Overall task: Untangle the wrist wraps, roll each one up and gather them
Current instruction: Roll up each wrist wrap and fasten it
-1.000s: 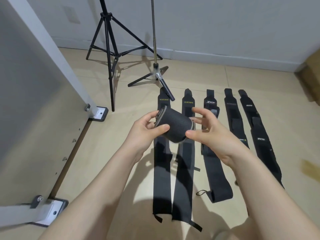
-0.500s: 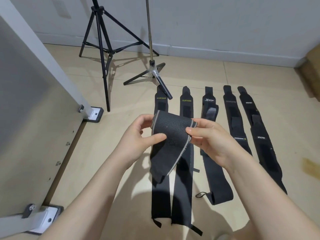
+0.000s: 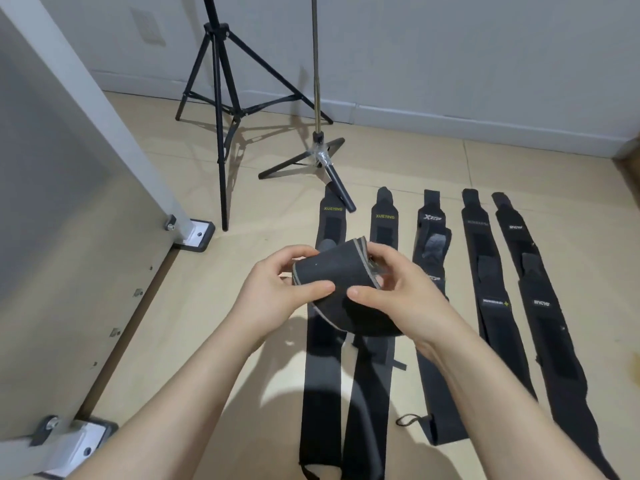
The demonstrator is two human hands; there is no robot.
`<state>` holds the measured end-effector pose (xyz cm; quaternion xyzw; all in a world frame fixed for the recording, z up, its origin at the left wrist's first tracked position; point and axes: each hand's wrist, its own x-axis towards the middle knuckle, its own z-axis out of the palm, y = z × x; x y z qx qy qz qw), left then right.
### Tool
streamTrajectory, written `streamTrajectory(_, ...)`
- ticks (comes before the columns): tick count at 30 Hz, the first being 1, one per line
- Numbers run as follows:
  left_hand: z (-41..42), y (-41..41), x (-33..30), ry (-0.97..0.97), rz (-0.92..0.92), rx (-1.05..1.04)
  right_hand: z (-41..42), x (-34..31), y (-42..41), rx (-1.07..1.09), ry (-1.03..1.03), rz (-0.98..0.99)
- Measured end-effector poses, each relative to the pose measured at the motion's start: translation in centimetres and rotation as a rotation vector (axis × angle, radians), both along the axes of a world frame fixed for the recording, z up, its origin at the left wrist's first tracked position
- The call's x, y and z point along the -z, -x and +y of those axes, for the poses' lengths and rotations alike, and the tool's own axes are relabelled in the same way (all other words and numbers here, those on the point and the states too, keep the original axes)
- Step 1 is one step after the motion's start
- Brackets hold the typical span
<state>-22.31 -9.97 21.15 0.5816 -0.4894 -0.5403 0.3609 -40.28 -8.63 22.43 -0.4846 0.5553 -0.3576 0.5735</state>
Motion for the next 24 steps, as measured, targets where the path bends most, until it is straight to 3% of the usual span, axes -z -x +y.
streamTrajectory(5,0.4,-0.1,-0.9,-0.313,0.266,0.018,-0.1,-0.3,0.3,-0.075,0.101,0.064)
streamTrajectory(10,0.5,-0.5,-0.7,-0.295,0.232,-0.050,0.0,0.3,-0.6,0.071,0.101,0.196)
streamTrajectory(18,1.2,0.7,-0.9,-0.131,0.257,-0.014,-0.4,-0.3,-0.5,0.202,-0.124,-0.181)
streamTrajectory(24,1.7,1.3,-0.1,0.004,0.027,-0.112,-0.2,-0.3,-0.5,0.183,-0.343,-0.375)
